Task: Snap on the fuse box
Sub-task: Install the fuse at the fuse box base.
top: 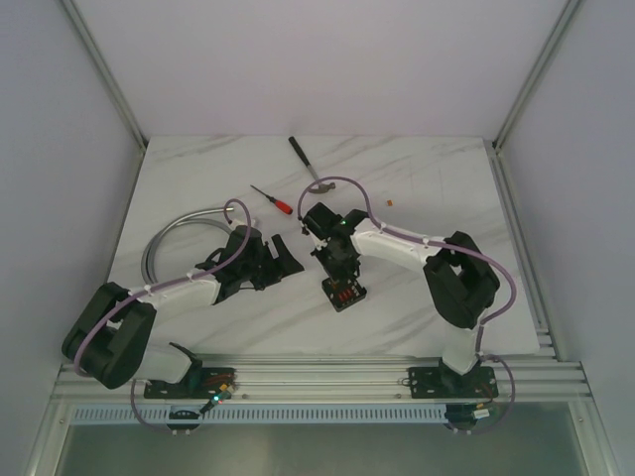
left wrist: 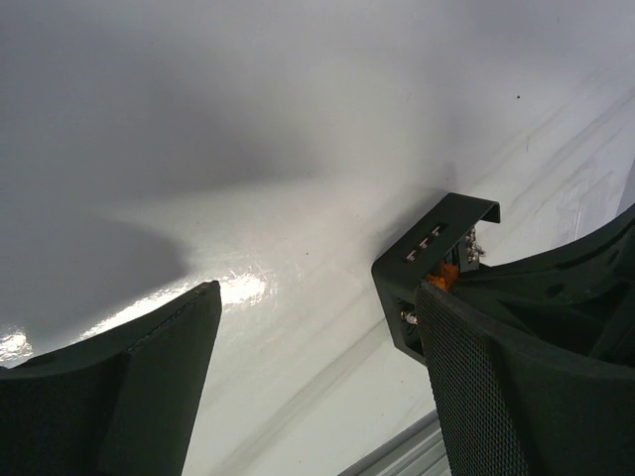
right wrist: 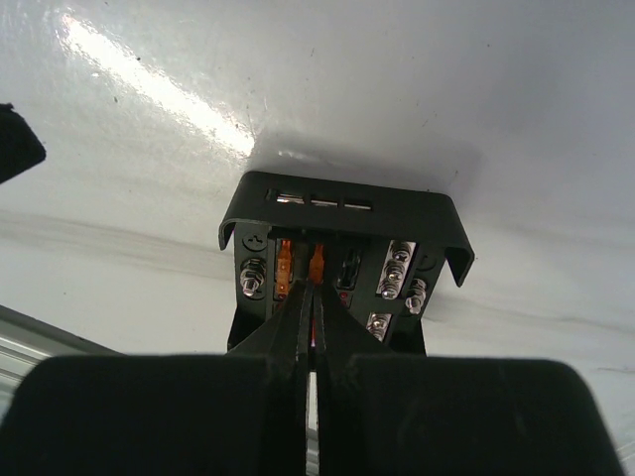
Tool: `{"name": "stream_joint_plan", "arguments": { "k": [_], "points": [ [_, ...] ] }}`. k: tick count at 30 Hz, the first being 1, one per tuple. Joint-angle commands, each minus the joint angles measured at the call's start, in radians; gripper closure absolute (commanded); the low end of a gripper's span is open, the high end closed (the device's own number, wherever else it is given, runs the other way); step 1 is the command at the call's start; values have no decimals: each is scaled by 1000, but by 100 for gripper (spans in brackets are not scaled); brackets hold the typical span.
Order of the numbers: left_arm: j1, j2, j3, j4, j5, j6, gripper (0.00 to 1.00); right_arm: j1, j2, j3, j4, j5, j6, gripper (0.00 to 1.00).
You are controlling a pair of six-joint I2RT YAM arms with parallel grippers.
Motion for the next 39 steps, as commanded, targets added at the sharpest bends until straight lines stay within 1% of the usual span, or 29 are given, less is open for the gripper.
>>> {"name": "stream_joint_plan", "arguments": {
  "k": [1,6,8,10,12,14,16,18,21,24,27,31,34,35,39],
  "points": [
    [6,1,6,-6,9,16,12,0,219,-44,60,40,-23,100],
    [5,-13,-4,-6,-1,16,12,-2,278,-49,66,68,-20,100],
    [6,-16,-5,-4,-1,15,12,-2,257,-46,77,69,-23,100],
    [6,-26,-5,-4,-3,16,12,0,198,-47,96,46,-26,98],
    [6,-41,-9,-6,-9,15,12,-1,119,-45,99,21,-31,94],
    [6,-60,-11,-7,-20,16,12,0,36,-44,88,18,-35,87],
    [6,-77,-12,-8,-31,16,12,-2,-45,-39,67,23,-42,78],
    [7,-89,-11,-10,-43,20,11,-2,-112,-29,45,25,-45,73],
    [6,-100,-9,-14,-61,25,11,-14,-191,-16,32,19,-49,68],
    [6,-107,-8,-17,-76,33,9,-63,-226,-15,45,32,-60,63],
    [6,-109,-2,-20,-90,44,7,-160,-211,-20,88,87,-79,57],
    [7,-102,12,-21,-114,60,3,-301,-145,-7,214,118,-81,49],
    [7,-92,29,-26,-131,72,0,-401,-73,47,284,162,-86,49],
    [7,-86,33,-26,-136,77,0,-427,-48,62,327,170,-93,48],
    [10,-48,57,-26,-142,95,0,-514,71,155,405,169,-107,48]
  ]
}}
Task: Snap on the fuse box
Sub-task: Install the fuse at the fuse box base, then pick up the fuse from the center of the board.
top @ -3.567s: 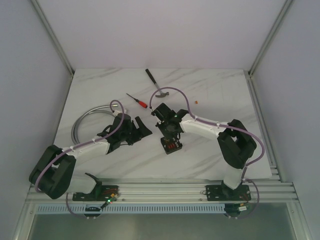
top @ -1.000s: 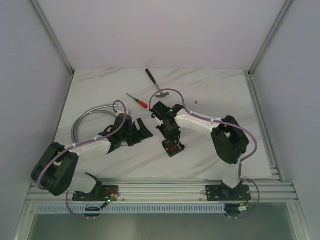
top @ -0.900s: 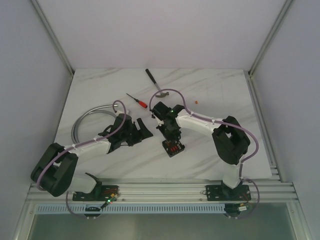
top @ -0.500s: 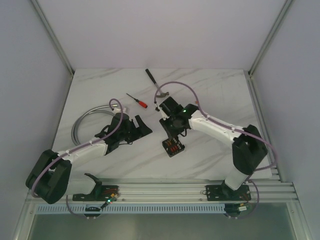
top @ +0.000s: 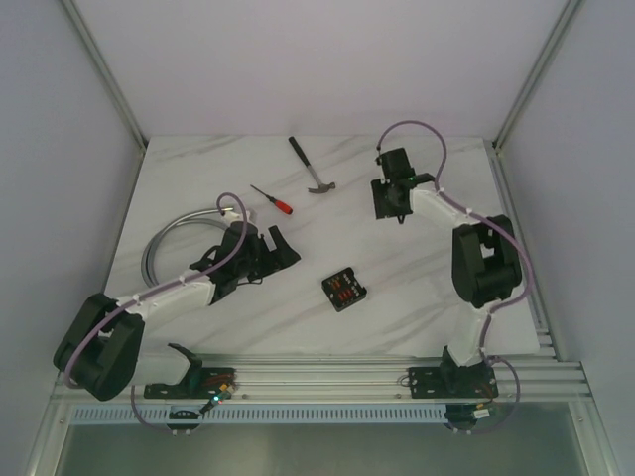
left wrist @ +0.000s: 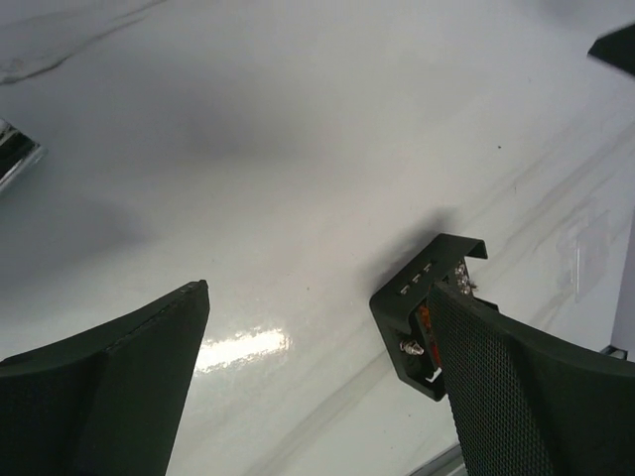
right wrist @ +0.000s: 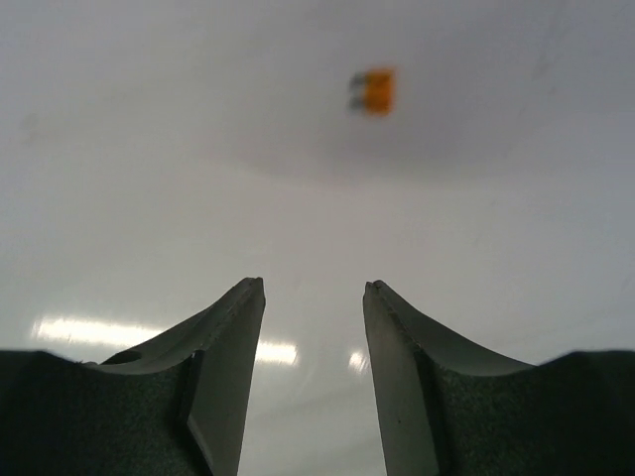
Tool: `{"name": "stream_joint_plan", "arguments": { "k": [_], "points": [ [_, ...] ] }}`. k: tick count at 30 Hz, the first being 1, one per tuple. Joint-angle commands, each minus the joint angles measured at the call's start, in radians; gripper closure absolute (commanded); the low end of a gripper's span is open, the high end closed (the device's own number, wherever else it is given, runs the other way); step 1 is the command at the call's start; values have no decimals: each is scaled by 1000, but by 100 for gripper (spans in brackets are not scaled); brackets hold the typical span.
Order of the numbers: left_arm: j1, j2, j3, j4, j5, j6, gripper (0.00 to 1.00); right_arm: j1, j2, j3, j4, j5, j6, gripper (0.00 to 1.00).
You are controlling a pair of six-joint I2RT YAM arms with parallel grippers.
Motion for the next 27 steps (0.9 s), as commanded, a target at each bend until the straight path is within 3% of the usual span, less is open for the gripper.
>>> {"name": "stream_joint_plan", "arguments": {
  "k": [1,8,14,21,27],
  "points": [
    [10,47,49,-9,-26,42,0,-68,112,118,155,42,-27,49],
    [19,104,78,-8,-1,46,0,-122,298,298,200,49,-33,64],
    [28,108,77,-8,5,46,0,-133,400,382,150,38,-40,65],
    [28,108,80,-8,18,43,0,-132,406,350,92,9,-32,68],
    [28,108,79,-7,26,42,0,-103,315,188,76,-4,-30,71]
  ]
}}
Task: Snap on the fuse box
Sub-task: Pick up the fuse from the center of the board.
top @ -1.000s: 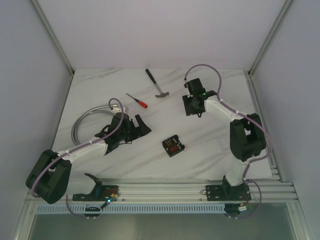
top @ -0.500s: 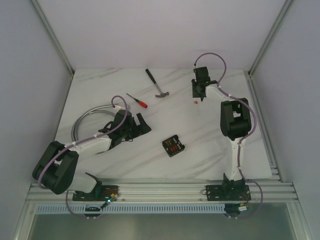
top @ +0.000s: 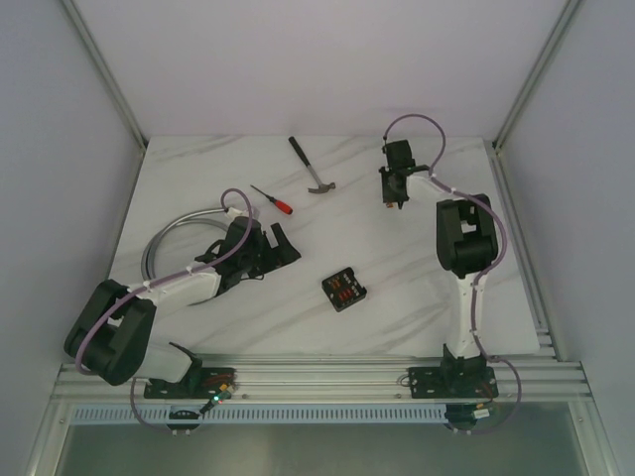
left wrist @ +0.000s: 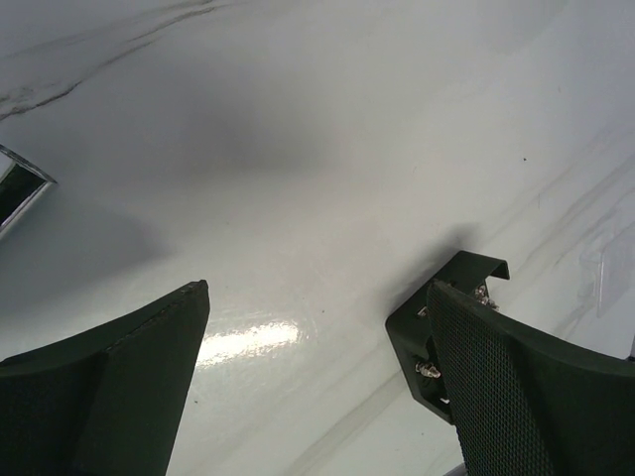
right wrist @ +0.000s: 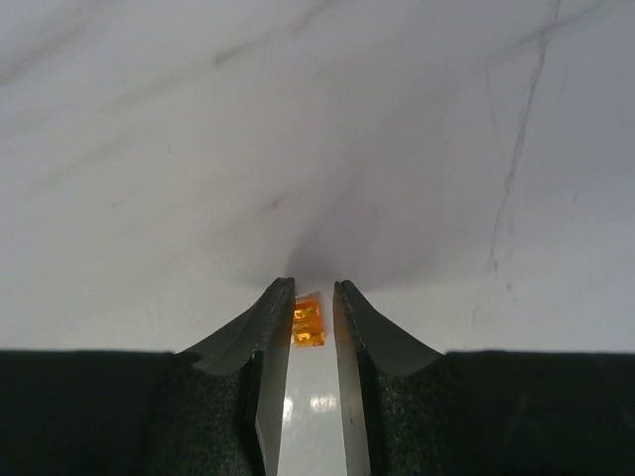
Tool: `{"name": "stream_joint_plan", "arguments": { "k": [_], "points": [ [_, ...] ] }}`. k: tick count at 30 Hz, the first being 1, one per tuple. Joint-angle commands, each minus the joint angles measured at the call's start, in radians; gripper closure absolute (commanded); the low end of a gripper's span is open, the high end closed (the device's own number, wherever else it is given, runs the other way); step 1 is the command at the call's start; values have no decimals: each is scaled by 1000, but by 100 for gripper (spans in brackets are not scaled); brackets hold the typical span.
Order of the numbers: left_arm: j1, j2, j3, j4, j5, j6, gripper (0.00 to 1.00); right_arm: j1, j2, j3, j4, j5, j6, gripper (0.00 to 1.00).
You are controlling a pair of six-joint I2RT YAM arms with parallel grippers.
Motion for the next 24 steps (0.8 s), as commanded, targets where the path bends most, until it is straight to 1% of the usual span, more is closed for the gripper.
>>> {"name": "stream_joint_plan", "arguments": {
  "k": [1,10,17,19,24],
  "points": [
    [5,8,24,-5,18,12,0,31,-77,-145,-76,-18,-2,71],
    [5,-17,27,-5,33,14,0,115,-266,-429,-77,7,48,71],
    [5,-43,6,-5,34,4,0,151,-390,-574,-133,16,62,70],
    [6,-44,4,-5,34,4,0,152,-419,-597,-138,45,74,68],
    [5,-43,3,-3,39,5,0,152,-457,-604,-162,118,91,57]
  ]
}}
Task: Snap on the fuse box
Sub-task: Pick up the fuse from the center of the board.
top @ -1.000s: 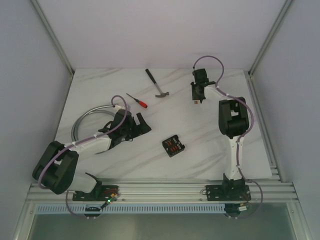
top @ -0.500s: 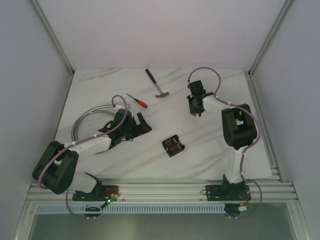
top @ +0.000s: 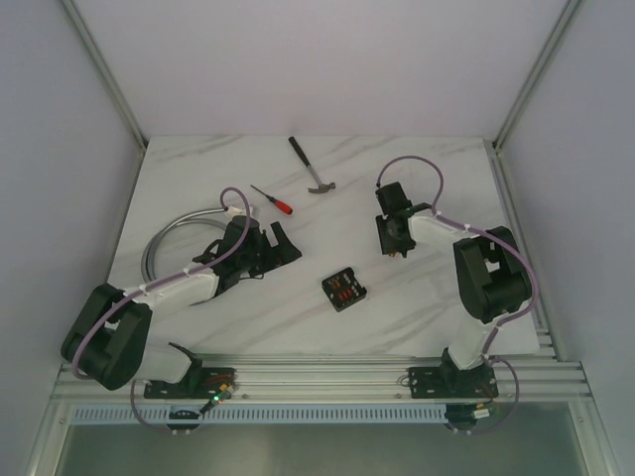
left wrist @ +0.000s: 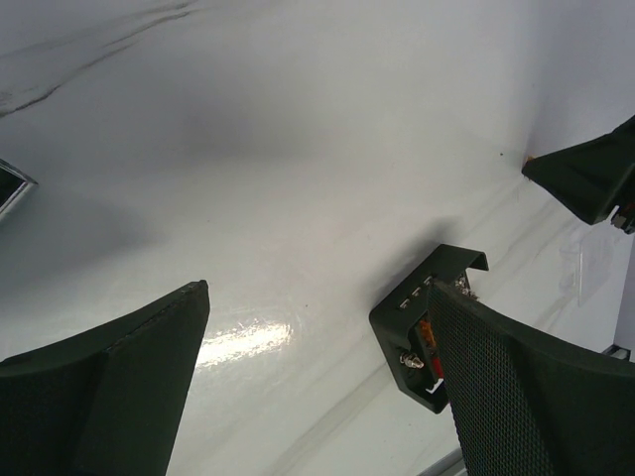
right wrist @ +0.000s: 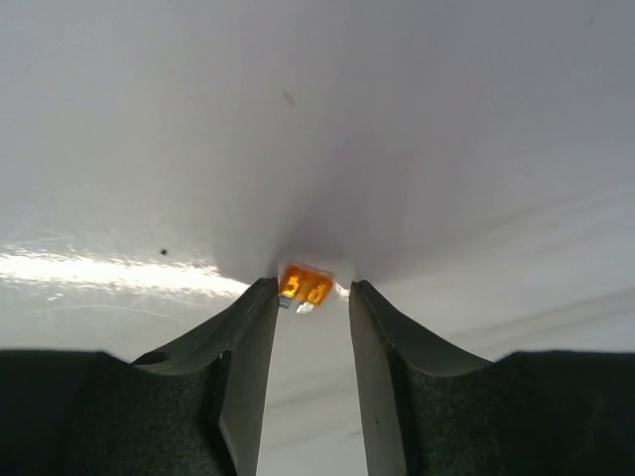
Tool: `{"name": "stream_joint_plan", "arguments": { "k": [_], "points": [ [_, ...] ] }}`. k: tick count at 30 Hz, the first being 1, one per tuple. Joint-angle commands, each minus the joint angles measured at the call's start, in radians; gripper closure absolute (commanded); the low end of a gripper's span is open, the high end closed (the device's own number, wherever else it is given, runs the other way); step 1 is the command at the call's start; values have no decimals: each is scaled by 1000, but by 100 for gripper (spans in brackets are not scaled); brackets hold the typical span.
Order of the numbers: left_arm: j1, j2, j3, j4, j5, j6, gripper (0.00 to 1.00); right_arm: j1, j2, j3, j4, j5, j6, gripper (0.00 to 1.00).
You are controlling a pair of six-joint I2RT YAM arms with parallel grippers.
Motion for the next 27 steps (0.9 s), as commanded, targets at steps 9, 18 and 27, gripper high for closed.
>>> {"name": "stream_joint_plan", "arguments": {
  "k": [9,18,27],
  "points": [
    [4,-18,-3,-3,15,8,0,-19,-42,-57,-100,104,43,52],
    [4,-25,-11,-3,15,7,0,-47,0,91,-129,-134,-160,50],
    [4,-10,10,-3,40,22,0,-81,76,186,-229,-203,-379,51]
  ]
}}
